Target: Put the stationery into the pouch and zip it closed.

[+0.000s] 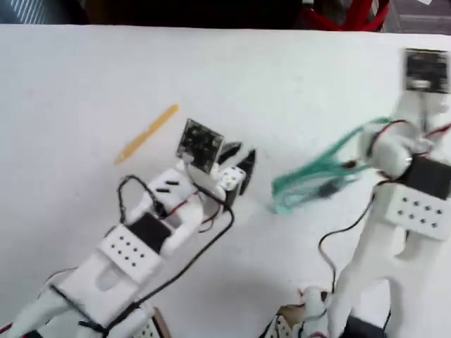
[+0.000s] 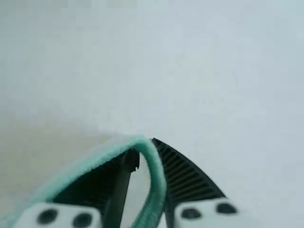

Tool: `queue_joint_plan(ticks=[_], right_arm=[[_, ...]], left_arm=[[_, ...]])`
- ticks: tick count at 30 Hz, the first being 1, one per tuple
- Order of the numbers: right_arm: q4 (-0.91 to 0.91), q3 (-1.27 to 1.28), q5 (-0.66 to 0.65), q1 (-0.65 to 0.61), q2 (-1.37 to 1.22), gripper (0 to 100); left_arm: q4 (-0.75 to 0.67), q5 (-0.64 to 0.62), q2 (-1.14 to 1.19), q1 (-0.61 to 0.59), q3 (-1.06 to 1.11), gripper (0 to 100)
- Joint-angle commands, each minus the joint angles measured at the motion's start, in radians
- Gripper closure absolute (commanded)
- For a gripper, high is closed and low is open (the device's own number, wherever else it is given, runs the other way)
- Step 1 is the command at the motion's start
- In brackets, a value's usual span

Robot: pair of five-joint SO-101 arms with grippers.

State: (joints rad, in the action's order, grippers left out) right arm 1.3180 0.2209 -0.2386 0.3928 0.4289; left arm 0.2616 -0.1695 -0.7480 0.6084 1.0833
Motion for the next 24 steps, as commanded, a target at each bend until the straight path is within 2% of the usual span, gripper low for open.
queue_joint_plan(ticks=[1, 4, 7, 9, 12, 14, 20, 24], right_arm=[[0.102, -0.054, -0.014, 0.025, -0.033, 96.6], [0.168, -0.057, -0.063, -0.067, -0.010, 88.2], [0.179, -0.057, -0.095, -0.166, 0.035, 80.0], [0.177, -0.057, -0.110, -0.225, 0.062, 83.0], [0.180, -0.080, -0.160, -0.302, 0.082, 99.8], [0.211, -0.140, -0.123, -0.317, 0.088, 96.5], [0.404, -0.568, 0.066, -0.309, 0.056, 97.9], [0.404, -0.637, 0.213, -0.314, -0.008, 97.9]], left_arm=[[-0.051, -0.014, 0.033, 0.096, -0.054, 87], [-0.058, -0.014, 0.033, 0.160, -0.051, 87], [-0.046, -0.014, 0.038, 0.153, -0.044, 87], [-0.009, -0.014, 0.035, 0.116, -0.046, 87], [0.006, -0.014, 0.033, 0.058, -0.044, 87], [0.006, -0.014, 0.033, 0.024, -0.044, 87], [0.006, -0.018, 0.033, -0.088, -0.046, 87], [0.008, -0.020, 0.015, -0.128, -0.044, 87]])
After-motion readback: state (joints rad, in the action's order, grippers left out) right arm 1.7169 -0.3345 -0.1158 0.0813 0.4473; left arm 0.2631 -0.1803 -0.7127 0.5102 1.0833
